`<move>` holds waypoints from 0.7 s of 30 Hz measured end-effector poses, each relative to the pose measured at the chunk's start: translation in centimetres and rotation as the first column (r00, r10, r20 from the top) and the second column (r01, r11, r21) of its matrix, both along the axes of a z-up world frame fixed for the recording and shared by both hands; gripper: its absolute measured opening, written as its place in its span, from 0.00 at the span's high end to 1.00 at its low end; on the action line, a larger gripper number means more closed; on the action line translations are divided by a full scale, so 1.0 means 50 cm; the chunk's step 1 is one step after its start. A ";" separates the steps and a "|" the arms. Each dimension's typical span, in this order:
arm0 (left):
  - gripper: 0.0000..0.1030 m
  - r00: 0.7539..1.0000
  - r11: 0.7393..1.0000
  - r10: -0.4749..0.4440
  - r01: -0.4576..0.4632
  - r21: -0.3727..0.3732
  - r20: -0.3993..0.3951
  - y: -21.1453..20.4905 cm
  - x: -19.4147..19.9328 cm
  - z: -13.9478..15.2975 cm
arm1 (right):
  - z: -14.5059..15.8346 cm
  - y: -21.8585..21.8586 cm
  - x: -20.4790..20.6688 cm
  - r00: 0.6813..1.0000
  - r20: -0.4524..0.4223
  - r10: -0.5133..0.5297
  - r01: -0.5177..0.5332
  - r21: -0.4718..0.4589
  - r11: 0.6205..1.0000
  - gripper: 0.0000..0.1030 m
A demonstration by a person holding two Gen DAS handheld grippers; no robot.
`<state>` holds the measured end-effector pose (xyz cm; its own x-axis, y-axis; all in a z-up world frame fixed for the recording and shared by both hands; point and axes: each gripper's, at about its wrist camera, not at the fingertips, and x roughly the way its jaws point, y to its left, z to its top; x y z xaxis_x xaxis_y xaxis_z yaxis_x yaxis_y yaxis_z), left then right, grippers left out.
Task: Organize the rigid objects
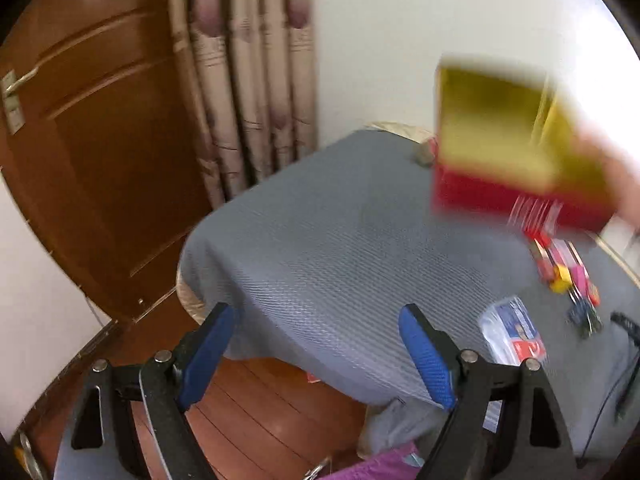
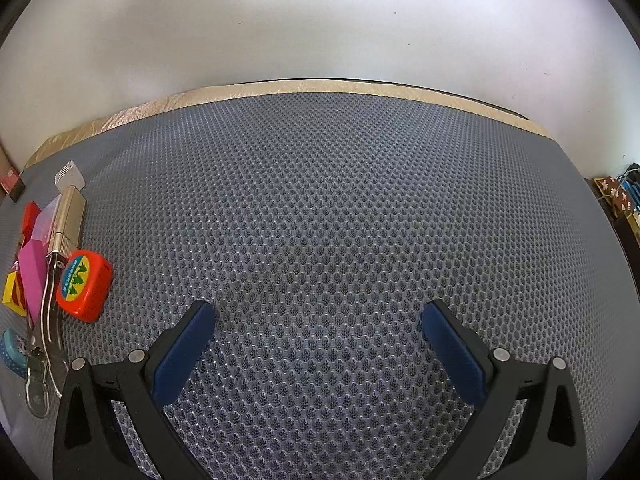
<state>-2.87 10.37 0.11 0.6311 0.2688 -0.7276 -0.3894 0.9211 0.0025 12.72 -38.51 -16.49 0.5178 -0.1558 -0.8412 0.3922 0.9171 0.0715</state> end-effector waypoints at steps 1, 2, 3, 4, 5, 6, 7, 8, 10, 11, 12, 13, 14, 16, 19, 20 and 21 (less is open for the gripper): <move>0.16 1.000 1.000 0.018 -0.018 -0.016 -0.007 0.014 0.005 -0.002 | 0.000 0.002 0.001 1.000 0.000 0.000 0.000 0.000 1.000 0.00; 0.16 1.000 0.999 0.029 -0.029 -0.033 -0.008 0.026 0.012 -0.007 | 0.001 0.004 0.002 1.000 0.000 0.000 0.000 -0.001 1.000 0.00; 0.16 0.999 0.999 0.032 -0.032 -0.033 -0.012 0.034 0.020 -0.015 | 0.002 0.003 0.005 1.000 -0.001 -0.001 0.001 -0.001 1.000 0.00; 0.16 0.999 0.999 0.035 -0.036 -0.022 -0.022 0.039 0.027 -0.020 | 0.001 0.004 0.005 1.000 -0.001 -0.001 0.001 0.000 1.000 0.00; 0.16 0.998 0.999 0.040 -0.040 0.001 -0.038 0.042 0.036 -0.032 | 0.002 0.005 0.005 1.000 0.000 -0.002 0.002 0.000 1.000 0.00; 0.16 0.998 0.999 0.039 -0.039 0.012 -0.048 0.043 0.042 -0.042 | 0.002 0.005 0.005 1.000 0.000 -0.002 0.002 -0.001 1.000 0.00; 0.16 0.997 0.999 0.036 -0.035 0.015 -0.073 0.045 0.051 -0.055 | 0.002 0.006 0.005 1.000 0.000 -0.002 0.002 -0.002 1.000 0.00; 0.16 0.993 1.000 0.027 -0.028 -0.011 -0.111 0.051 0.064 -0.070 | 0.001 0.006 0.005 1.000 0.000 -0.002 0.002 -0.001 1.000 0.00; 0.16 0.989 0.997 0.030 -0.040 -0.070 -0.147 0.065 0.082 -0.091 | -0.001 0.006 0.005 1.000 0.000 -0.001 0.001 -0.001 1.000 0.00; 0.16 0.985 0.996 0.043 -0.056 -0.075 -0.167 0.072 0.090 -0.102 | 0.001 0.008 0.006 1.000 0.000 -0.002 0.002 -0.001 1.000 0.00; 0.16 0.982 0.995 0.056 -0.069 -0.067 -0.180 0.074 0.095 -0.109 | 0.001 0.004 0.006 1.000 0.000 -0.001 0.001 -0.001 1.000 0.00; 0.16 0.978 0.994 0.080 -0.092 -0.052 -0.194 0.083 0.102 -0.117 | 0.000 0.005 0.005 1.000 0.000 -0.001 0.001 -0.001 1.000 0.00; 0.16 0.974 0.993 0.097 -0.107 -0.042 -0.204 0.089 0.107 -0.123 | 0.000 0.006 0.005 1.000 0.000 -0.002 0.002 -0.001 1.000 0.00; 0.16 0.961 0.989 0.132 -0.143 -0.026 -0.245 0.102 0.116 -0.141 | -0.001 0.007 0.005 1.000 0.000 -0.002 0.002 -0.001 1.000 0.00; 0.16 0.948 0.987 0.137 -0.154 -0.038 -0.289 0.102 0.118 -0.156 | 0.000 0.004 0.006 1.000 0.000 -0.001 0.001 -0.001 1.000 0.00; 0.16 0.946 0.988 0.130 -0.149 -0.040 -0.298 0.101 0.122 -0.161 | 0.000 0.005 0.005 1.000 0.001 -0.001 0.001 -0.001 1.000 0.00; 0.16 0.946 0.989 0.125 -0.144 -0.042 -0.300 0.100 0.122 -0.165 | 0.000 0.006 0.004 1.000 0.001 0.000 0.000 -0.001 1.000 0.00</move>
<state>3.21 15.35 -8.13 0.3456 0.2844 -0.8943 -0.5004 0.8620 0.0807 12.93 -38.20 -16.51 0.5185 -0.1569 -0.8406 0.3926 0.9170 0.0710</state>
